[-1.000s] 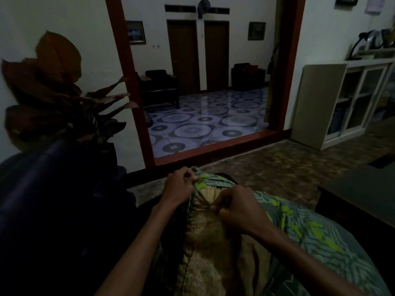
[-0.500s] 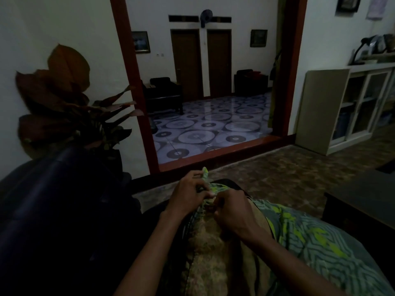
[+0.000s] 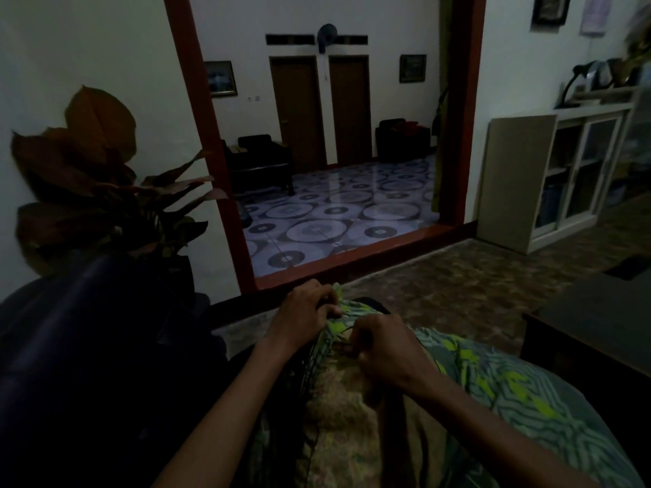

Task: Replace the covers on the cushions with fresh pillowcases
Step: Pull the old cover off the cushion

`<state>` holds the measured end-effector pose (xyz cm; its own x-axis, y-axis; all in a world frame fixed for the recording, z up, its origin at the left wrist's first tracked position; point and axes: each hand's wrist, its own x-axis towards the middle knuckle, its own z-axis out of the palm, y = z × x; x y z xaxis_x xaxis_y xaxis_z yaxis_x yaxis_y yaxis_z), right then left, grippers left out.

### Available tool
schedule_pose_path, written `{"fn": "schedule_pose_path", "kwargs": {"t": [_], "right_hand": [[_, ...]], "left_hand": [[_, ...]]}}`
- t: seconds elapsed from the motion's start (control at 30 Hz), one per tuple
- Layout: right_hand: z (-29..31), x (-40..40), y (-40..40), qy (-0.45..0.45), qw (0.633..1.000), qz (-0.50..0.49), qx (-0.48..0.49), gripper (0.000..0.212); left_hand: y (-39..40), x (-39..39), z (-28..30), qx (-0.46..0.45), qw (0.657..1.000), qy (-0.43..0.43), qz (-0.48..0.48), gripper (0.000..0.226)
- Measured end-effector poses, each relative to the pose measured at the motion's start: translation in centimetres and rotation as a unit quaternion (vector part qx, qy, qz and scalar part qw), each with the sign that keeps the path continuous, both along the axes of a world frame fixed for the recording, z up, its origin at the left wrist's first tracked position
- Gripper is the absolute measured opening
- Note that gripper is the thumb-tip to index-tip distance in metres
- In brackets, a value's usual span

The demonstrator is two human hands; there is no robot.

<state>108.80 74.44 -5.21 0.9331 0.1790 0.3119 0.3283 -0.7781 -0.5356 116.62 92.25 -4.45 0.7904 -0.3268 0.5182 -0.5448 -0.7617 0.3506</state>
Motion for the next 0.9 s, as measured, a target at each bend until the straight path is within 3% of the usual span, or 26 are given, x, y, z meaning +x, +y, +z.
{"fn": "schedule_pose_path", "kwargs": {"t": [0.03, 0.13, 0.17, 0.3, 0.53, 0.8, 0.9], "right_hand": [[-0.1, 0.2, 0.0, 0.004, 1.0, 0.003, 0.009, 0.015], [0.3, 0.6, 0.2, 0.016, 0.999, 0.012, 0.035, 0.008], [0.4, 0.7, 0.2, 0.015, 0.999, 0.009, 0.041, 0.012], [0.3, 0.4, 0.4, 0.007, 1.0, 0.005, 0.024, 0.01], [1.5, -1.1, -0.6, -0.004, 0.998, 0.058, 0.011, 0.027], [0.5, -1.8, -0.6, -0.006, 0.996, 0.075, 0.056, 0.028], [0.8, -1.2, 0.1, 0.001, 0.997, 0.036, 0.066, 0.014]], "left_hand": [[0.3, 0.2, 0.2, 0.006, 1.0, 0.016, -0.009, 0.007], [1.2, 0.5, 1.0, 0.043, 0.995, 0.09, -0.022, 0.041], [1.3, 0.4, 1.2, 0.049, 0.993, 0.101, -0.021, 0.043], [0.3, -0.5, 0.5, 0.038, 0.998, 0.037, 0.019, 0.011], [-0.8, 0.2, -0.4, -0.114, 0.984, -0.015, 0.137, 0.018], [2.3, 1.6, -0.8, -0.195, 0.96, 0.139, 0.147, 0.009], [2.9, 1.6, -0.8, -0.199, 0.954, 0.193, 0.117, 0.013]]}}
